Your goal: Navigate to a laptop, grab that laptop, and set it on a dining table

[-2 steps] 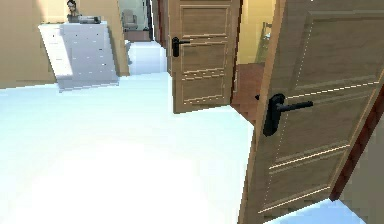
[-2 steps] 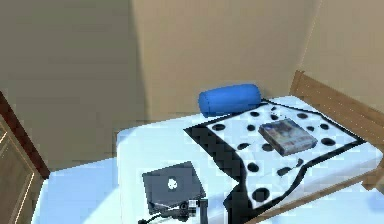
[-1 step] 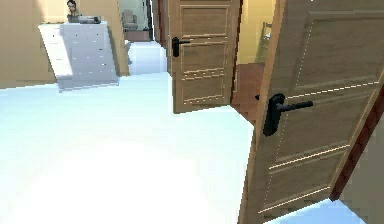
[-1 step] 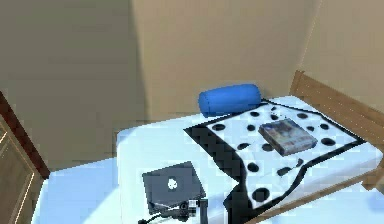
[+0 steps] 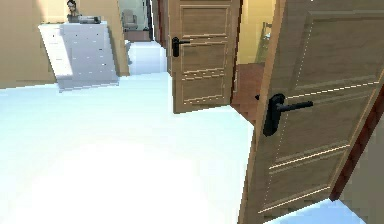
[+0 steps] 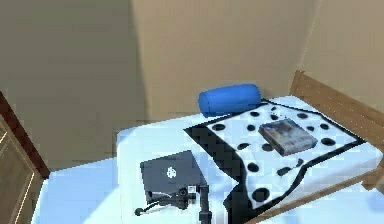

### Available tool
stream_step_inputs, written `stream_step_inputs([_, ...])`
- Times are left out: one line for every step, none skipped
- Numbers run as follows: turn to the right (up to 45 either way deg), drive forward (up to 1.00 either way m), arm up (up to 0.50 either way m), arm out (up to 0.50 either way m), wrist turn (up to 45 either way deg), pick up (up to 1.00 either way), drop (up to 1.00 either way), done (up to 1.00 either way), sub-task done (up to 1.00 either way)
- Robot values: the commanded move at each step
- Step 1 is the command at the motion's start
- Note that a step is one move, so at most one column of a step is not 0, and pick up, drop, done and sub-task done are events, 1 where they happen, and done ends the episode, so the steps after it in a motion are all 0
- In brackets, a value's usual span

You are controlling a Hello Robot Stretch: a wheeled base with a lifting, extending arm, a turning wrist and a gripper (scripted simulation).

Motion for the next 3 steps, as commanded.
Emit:
stream_step_inputs([0.0, 0.0, 0.5, 0.0, 0.0, 0.0, 0.0, 0.0, 0.0])
stream_step_inputs([0.0, 0.0, 0.08, 0.0, 0.0, 0.0, 0.0, 0.0, 0.0])
stream_step_inputs([0.0, 0.0, 0.0, 0.0, -45.0, 0.0, 0.0, 0.0, 0.0])
